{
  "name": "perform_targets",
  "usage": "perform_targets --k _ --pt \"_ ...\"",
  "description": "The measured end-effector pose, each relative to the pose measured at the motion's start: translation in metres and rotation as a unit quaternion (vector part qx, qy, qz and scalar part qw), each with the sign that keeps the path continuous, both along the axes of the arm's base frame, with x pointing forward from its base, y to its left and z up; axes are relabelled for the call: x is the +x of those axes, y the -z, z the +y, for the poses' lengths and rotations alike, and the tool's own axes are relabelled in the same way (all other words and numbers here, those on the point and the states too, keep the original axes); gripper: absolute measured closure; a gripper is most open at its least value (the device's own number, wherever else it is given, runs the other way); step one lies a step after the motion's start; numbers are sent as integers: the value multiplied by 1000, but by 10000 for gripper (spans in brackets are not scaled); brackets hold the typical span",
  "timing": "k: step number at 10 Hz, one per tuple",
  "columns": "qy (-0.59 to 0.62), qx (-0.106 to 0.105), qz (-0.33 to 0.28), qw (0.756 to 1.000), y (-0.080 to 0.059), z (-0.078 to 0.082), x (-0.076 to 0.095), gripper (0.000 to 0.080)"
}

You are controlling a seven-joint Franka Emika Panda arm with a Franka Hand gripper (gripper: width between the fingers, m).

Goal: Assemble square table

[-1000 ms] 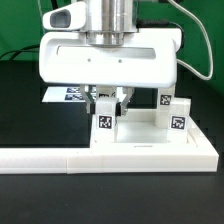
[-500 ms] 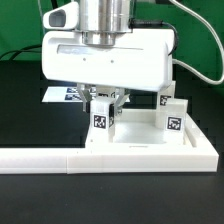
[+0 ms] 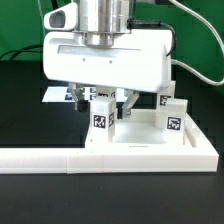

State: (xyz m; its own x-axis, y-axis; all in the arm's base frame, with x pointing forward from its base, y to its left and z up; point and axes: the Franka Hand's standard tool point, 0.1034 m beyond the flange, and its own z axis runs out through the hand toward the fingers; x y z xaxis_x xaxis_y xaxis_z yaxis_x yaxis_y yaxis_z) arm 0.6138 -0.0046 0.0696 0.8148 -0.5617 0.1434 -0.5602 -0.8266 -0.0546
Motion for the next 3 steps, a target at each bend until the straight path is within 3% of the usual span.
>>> perform_targets --k 3 --pt "-21 0 -1 1000 -3 6 1 151"
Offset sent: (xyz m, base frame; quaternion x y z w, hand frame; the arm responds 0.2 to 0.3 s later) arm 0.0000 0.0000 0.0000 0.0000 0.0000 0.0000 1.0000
